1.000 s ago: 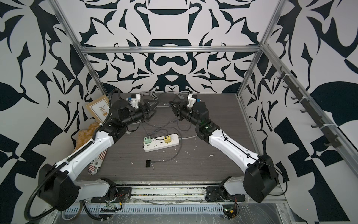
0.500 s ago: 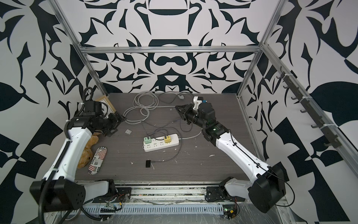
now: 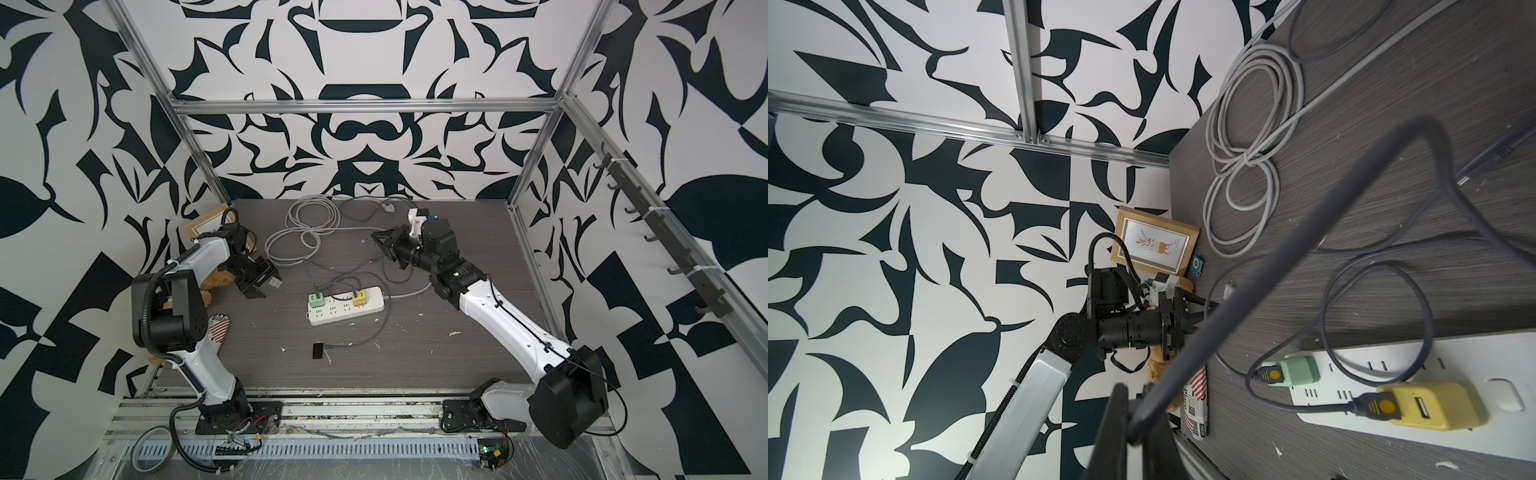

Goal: Charge mp3
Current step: Pick up the MP3 player from the center of the board.

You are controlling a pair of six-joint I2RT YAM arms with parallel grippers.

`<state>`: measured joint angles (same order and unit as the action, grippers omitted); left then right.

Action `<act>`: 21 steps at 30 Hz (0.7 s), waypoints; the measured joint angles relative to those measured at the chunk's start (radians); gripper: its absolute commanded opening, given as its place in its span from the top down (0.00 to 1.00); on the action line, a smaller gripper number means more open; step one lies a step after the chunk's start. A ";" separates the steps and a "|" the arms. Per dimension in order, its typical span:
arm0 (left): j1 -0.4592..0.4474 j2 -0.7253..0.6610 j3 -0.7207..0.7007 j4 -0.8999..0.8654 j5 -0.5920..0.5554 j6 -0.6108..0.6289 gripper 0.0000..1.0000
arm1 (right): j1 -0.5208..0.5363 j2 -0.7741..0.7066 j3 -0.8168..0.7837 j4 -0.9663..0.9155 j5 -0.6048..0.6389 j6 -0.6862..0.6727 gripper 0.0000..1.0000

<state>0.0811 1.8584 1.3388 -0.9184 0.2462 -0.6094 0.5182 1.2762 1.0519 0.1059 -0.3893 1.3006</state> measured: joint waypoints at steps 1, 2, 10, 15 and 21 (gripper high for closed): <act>0.000 0.013 0.011 0.001 -0.005 0.001 0.30 | 0.000 -0.002 0.000 -0.001 0.000 -0.001 1.00; 0.000 0.026 0.023 0.001 -0.012 0.001 0.30 | 0.000 -0.007 0.000 -0.003 0.000 -0.002 1.00; 0.000 0.119 0.120 -0.003 -0.048 0.001 0.38 | 0.000 -0.034 -0.010 -0.005 0.001 -0.007 1.00; 0.000 0.159 0.136 -0.003 -0.066 0.000 0.41 | 0.000 -0.034 -0.014 -0.006 0.001 -0.007 1.00; -0.001 0.167 0.137 -0.001 -0.077 -0.003 0.45 | 0.000 -0.033 -0.014 -0.005 0.001 -0.007 1.00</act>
<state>0.0803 2.0254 1.4754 -0.9192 0.1696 -0.6121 0.5182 1.2430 1.0374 0.1009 -0.3885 1.2934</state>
